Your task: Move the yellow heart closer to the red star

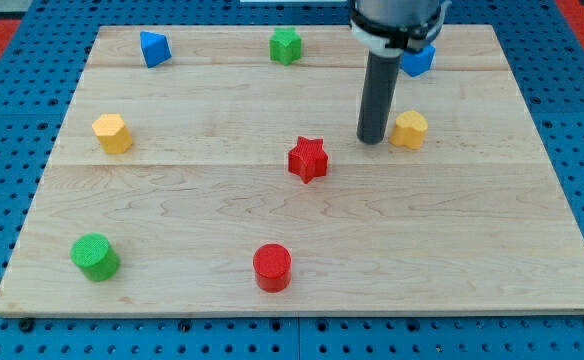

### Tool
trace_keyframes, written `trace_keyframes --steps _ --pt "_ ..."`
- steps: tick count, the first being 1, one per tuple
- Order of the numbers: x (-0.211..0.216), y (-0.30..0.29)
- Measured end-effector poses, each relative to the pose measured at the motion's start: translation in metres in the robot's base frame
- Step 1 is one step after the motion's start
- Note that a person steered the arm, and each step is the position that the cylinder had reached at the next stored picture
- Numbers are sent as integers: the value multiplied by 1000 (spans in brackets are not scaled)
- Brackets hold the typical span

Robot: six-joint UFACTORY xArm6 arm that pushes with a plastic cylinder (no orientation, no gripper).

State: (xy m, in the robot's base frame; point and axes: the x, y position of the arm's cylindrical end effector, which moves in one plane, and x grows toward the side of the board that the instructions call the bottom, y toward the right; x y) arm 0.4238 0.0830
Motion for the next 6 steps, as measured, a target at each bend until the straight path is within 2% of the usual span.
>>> trace_keyframes --steps 1,2,3,4,5,6 --pt "35 53" --pt "-9 143" --pt "-58 93" --pt "-4 -13" --pt "0 -3" --pt "58 67"
